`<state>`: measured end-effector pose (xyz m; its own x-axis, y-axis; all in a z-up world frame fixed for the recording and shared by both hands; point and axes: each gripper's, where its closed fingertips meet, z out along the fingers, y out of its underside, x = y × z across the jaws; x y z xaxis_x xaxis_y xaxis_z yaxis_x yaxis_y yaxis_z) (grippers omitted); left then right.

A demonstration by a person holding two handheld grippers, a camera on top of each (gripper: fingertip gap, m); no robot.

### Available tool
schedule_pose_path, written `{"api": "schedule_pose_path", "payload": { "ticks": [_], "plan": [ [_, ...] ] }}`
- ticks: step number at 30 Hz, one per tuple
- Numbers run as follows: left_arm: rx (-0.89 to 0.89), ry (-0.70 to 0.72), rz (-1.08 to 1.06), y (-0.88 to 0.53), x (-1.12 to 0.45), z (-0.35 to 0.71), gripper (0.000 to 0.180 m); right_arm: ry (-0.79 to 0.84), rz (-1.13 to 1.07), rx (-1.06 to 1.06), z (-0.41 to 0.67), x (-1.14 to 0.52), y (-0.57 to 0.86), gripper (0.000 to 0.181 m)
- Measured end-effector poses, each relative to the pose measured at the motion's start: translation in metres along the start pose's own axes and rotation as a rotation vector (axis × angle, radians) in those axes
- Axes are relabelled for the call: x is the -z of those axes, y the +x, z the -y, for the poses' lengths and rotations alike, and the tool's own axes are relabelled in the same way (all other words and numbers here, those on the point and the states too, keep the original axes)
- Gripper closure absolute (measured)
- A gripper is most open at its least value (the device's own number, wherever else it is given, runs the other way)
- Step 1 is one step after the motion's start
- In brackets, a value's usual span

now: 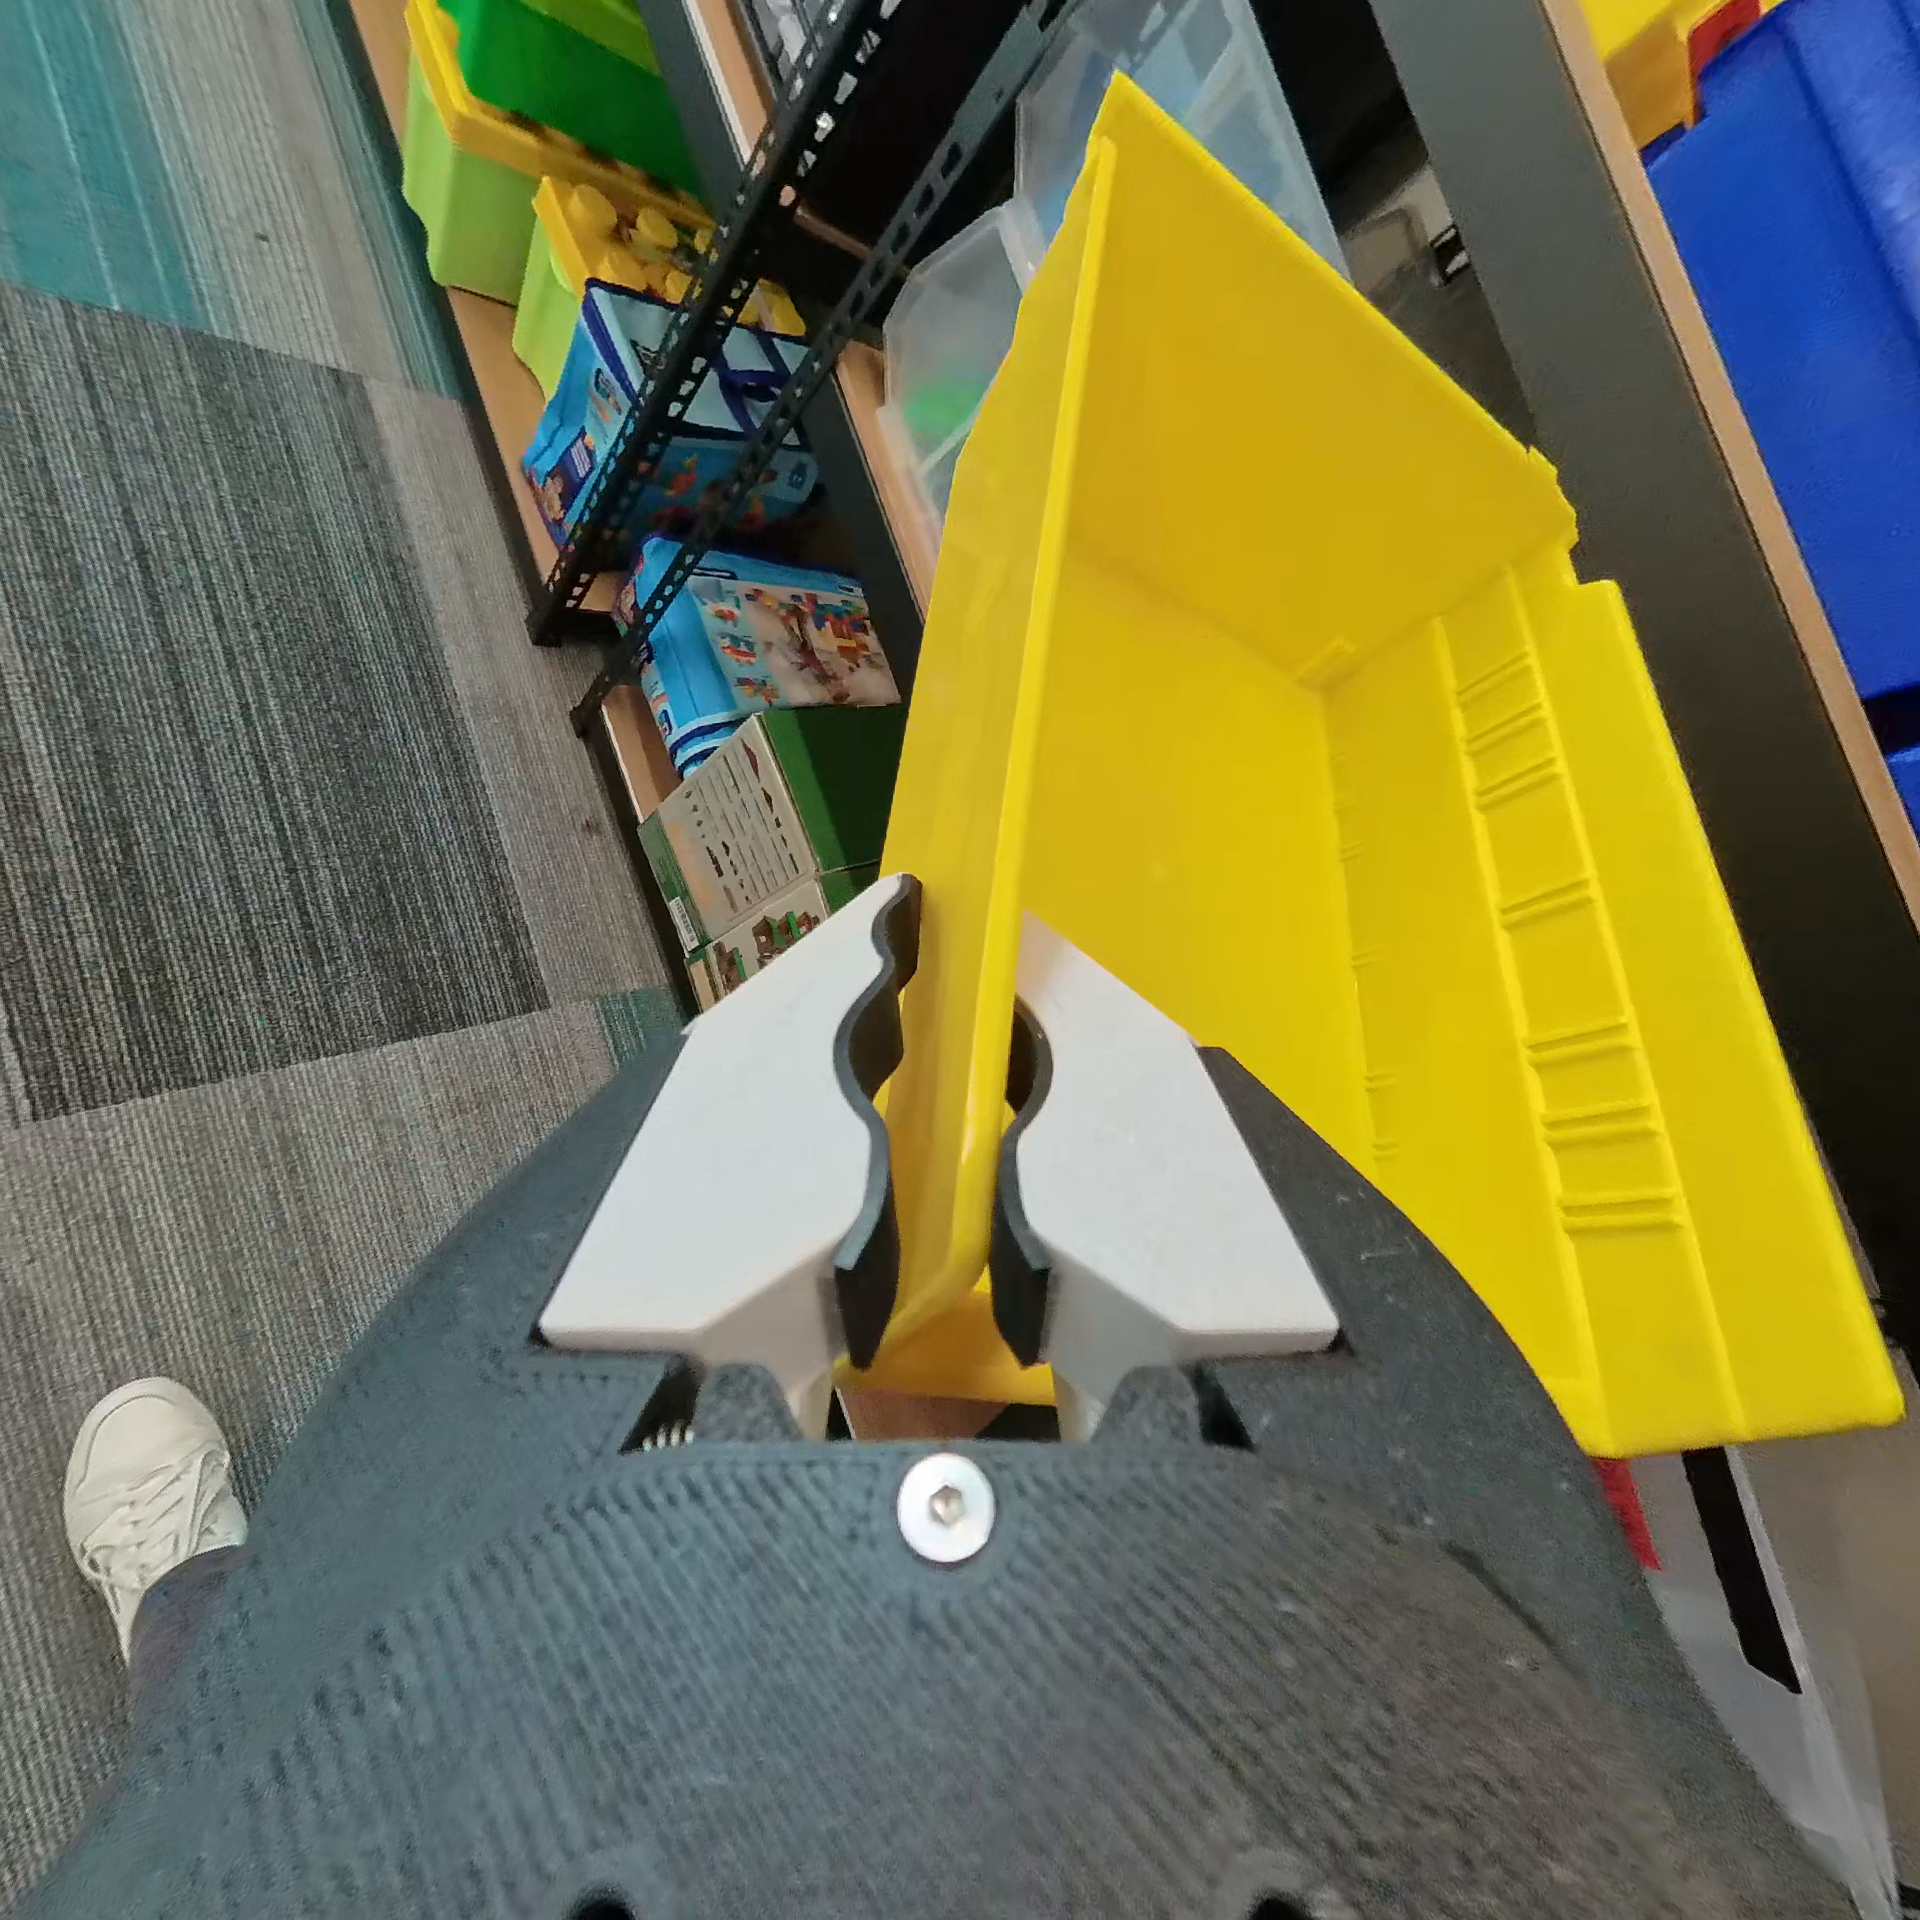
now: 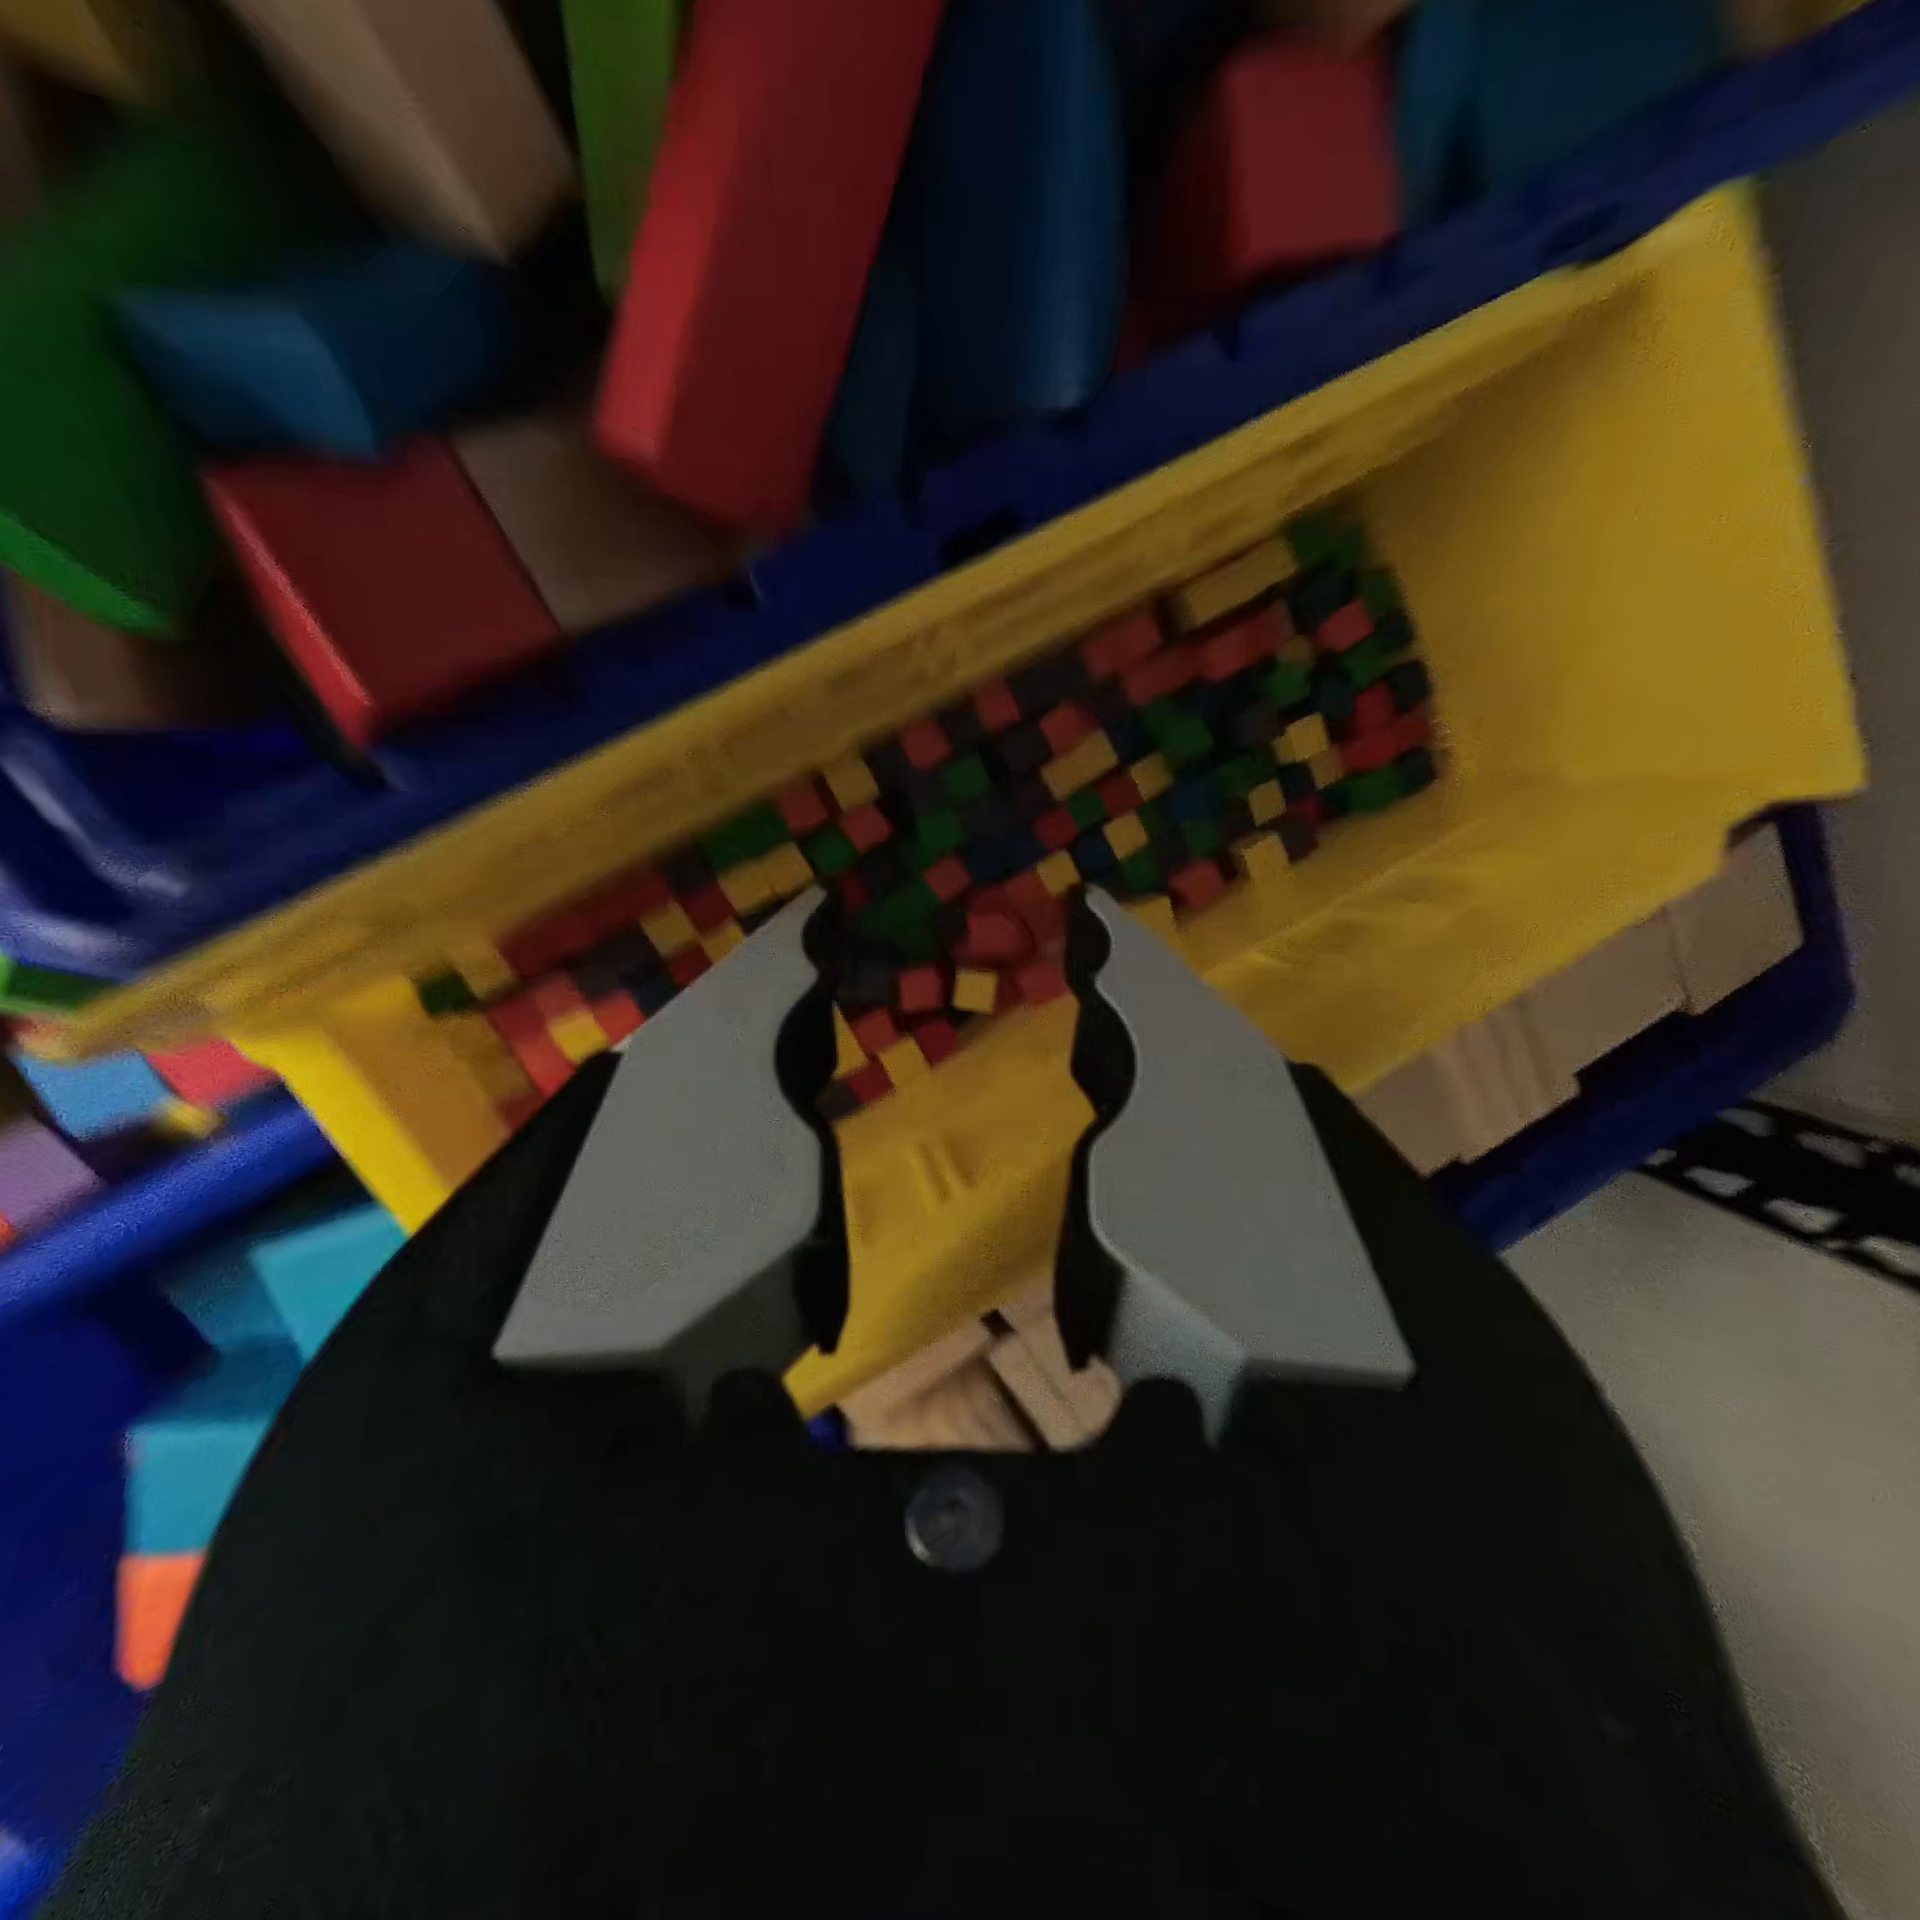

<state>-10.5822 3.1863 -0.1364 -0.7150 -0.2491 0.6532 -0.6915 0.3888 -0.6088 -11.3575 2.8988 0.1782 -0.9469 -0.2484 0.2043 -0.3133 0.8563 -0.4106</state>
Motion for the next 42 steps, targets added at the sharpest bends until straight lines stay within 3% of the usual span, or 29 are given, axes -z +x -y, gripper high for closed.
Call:
{"api": "schedule_pose_path", "payload": {
  "ticks": [4,8,12,18,33,39,42],
  "plan": [
    [-0.017,0.011,0.028,0.000,0.006,-0.004,0.176,-0.163,-0.030,0.262,-0.014,-0.014,0.005,0.141],
    [-0.022,0.018,0.049,0.002,0.009,-0.009,0.176,-0.204,0.068,0.364,-0.007,-0.017,-0.026,0.135],
    [-0.025,0.036,0.051,0.011,0.007,-0.008,0.175,-0.363,0.116,0.426,-0.025,-0.034,-0.037,0.131],
    [-0.030,0.071,0.037,0.030,0.006,0.003,0.175,-0.356,0.285,0.366,-0.022,-0.039,-0.053,0.144],
    [-0.040,0.054,0.009,0.055,-0.001,0.005,0.176,-0.401,0.291,0.452,-0.028,-0.033,-0.065,0.155],
    [-0.023,0.043,0.009,0.052,0.002,0.001,0.175,-0.399,0.193,0.408,-0.024,-0.037,-0.048,0.115],
    [-0.026,0.039,0.006,0.052,0.003,-0.001,0.175,-0.420,0.191,0.346,-0.025,-0.039,-0.043,0.104]
  ]
}}
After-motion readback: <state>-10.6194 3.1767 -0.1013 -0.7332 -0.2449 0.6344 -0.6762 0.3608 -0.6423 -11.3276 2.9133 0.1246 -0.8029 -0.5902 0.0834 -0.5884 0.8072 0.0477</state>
